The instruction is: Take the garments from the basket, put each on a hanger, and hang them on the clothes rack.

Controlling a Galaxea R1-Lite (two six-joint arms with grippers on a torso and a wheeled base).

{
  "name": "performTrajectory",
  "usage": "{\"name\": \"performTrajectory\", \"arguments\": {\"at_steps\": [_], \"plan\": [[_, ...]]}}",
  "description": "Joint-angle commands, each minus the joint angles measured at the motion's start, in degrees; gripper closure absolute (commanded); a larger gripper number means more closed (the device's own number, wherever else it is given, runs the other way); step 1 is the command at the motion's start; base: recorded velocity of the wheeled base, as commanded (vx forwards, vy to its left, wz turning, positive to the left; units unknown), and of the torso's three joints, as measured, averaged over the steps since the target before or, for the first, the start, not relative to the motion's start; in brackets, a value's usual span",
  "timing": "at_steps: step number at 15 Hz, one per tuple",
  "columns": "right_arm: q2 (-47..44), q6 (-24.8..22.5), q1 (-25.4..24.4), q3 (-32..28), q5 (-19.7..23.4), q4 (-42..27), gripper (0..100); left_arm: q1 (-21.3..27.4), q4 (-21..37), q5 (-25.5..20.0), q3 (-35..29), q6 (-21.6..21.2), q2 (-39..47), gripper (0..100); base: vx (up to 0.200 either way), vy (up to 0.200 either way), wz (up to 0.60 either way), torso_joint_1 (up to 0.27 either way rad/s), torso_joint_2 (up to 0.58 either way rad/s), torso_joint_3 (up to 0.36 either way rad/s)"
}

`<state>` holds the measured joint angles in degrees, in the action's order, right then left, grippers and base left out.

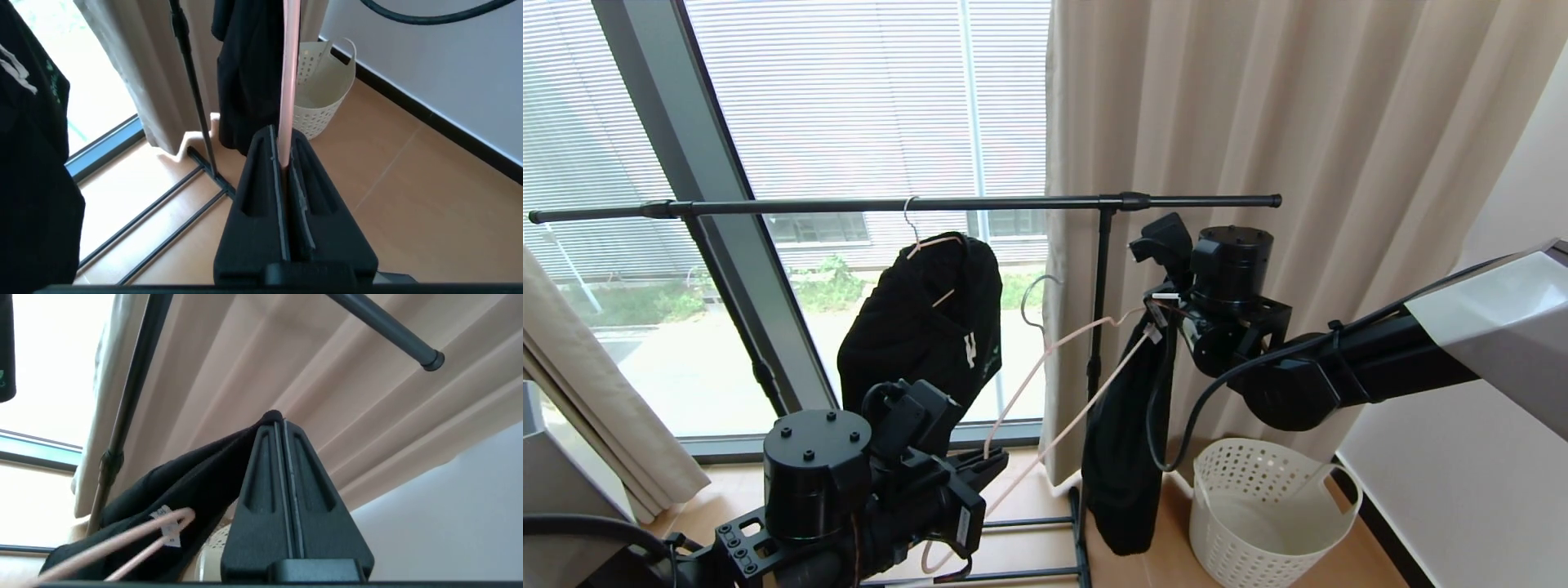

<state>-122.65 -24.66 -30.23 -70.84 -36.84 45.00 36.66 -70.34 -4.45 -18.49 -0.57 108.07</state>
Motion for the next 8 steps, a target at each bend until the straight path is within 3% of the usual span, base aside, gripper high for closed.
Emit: {"name": "performTrajectory", "arguments": {"at_steps": [1, 8], "plan": [[0.48, 0.05, -0.97, 0.70, 0.01, 0.00, 100, -0.01, -0.06, 1.20, -0.75, -0.04, 1.97, 100, 0.000, 0.000, 0.00, 0.000, 0.00, 0.000], [0.22, -0.04, -3.08, 2.90, 0.10, 2.03, 100, 0.26, -1.91, 1.02, -0.40, 0.84, 1.97, 100, 0.000, 0.000, 0.00, 0.000, 0.00, 0.000]]}}
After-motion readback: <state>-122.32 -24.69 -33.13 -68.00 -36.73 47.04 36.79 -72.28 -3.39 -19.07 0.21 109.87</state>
